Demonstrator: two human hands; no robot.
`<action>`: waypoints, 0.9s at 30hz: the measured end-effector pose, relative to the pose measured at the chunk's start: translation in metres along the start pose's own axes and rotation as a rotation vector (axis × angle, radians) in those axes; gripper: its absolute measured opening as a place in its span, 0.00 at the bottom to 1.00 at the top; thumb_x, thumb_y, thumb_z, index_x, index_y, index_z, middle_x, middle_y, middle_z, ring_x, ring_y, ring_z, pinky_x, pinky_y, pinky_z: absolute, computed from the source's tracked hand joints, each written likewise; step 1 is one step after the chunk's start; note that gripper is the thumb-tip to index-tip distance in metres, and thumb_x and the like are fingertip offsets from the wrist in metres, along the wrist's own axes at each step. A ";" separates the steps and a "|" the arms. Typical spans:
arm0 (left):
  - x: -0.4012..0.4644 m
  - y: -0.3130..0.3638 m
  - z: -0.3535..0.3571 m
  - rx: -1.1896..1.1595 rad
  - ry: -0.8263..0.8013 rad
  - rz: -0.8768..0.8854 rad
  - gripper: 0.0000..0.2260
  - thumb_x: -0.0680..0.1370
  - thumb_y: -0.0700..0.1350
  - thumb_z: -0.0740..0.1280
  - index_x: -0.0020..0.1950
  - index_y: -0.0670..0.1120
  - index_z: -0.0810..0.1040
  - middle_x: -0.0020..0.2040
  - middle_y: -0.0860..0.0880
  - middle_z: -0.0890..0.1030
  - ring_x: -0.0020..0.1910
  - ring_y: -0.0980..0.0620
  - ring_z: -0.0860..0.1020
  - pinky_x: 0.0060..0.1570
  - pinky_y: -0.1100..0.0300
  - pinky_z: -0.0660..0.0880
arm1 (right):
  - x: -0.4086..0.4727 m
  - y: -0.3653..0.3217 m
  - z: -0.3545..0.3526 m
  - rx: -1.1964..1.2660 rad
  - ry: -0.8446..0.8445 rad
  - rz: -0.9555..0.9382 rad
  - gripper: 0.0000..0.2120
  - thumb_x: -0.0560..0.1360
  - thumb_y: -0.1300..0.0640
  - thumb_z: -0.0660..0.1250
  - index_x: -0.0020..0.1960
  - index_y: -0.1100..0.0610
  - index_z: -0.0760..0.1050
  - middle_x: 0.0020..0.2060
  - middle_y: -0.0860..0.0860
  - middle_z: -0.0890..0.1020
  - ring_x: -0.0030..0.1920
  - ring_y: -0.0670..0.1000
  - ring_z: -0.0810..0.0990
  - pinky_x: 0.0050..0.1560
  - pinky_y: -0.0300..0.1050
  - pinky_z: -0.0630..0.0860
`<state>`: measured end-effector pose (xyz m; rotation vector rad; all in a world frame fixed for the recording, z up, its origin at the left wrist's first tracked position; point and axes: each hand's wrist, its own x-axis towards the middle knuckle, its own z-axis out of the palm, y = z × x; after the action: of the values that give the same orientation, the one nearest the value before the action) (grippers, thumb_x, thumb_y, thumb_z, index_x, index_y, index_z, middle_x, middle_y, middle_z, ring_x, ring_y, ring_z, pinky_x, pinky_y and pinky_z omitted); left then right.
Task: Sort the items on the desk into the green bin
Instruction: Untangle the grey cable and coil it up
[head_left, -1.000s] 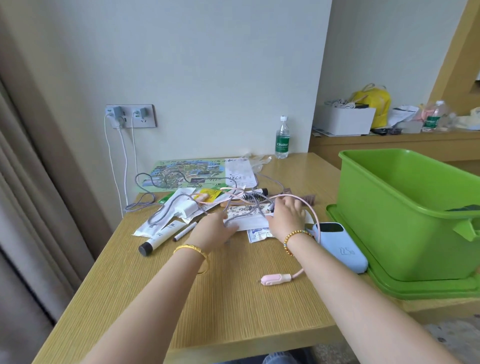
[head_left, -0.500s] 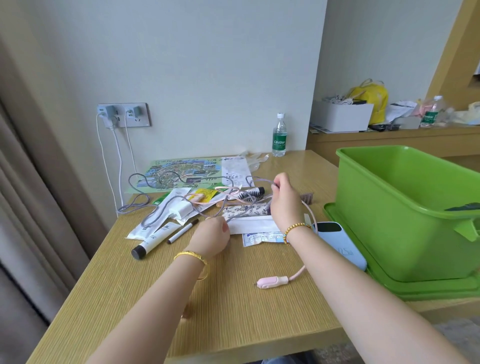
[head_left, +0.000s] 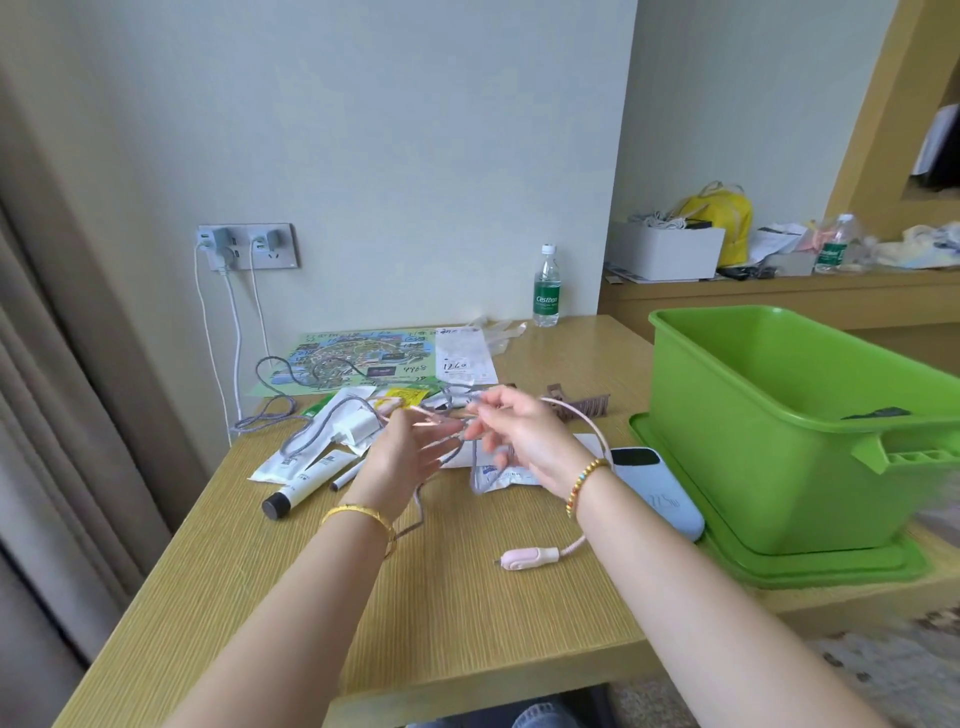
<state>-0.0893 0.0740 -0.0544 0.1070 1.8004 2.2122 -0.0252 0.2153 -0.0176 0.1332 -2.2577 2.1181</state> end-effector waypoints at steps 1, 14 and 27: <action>-0.001 0.000 -0.001 -0.040 -0.009 0.001 0.15 0.80 0.53 0.53 0.45 0.48 0.76 0.46 0.49 0.84 0.45 0.53 0.81 0.50 0.54 0.71 | -0.004 0.007 -0.001 -0.038 -0.057 0.064 0.06 0.79 0.62 0.58 0.49 0.57 0.74 0.38 0.53 0.79 0.32 0.45 0.74 0.28 0.36 0.73; -0.001 0.006 -0.023 0.684 0.311 0.305 0.08 0.79 0.46 0.61 0.46 0.44 0.77 0.27 0.51 0.70 0.23 0.52 0.66 0.24 0.62 0.64 | 0.012 0.041 -0.010 -0.477 0.391 -0.030 0.14 0.78 0.65 0.54 0.61 0.57 0.71 0.61 0.55 0.73 0.51 0.50 0.73 0.45 0.40 0.71; -0.027 0.021 -0.032 0.599 0.141 0.603 0.10 0.81 0.48 0.57 0.50 0.54 0.78 0.36 0.55 0.77 0.30 0.61 0.74 0.34 0.63 0.71 | 0.028 0.042 0.017 -0.329 0.215 0.039 0.20 0.77 0.52 0.61 0.68 0.52 0.65 0.59 0.51 0.76 0.51 0.48 0.75 0.49 0.41 0.68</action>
<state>-0.0749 0.0325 -0.0377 0.7136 2.7418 1.9476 -0.0567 0.1998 -0.0578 -0.1433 -2.4482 1.6508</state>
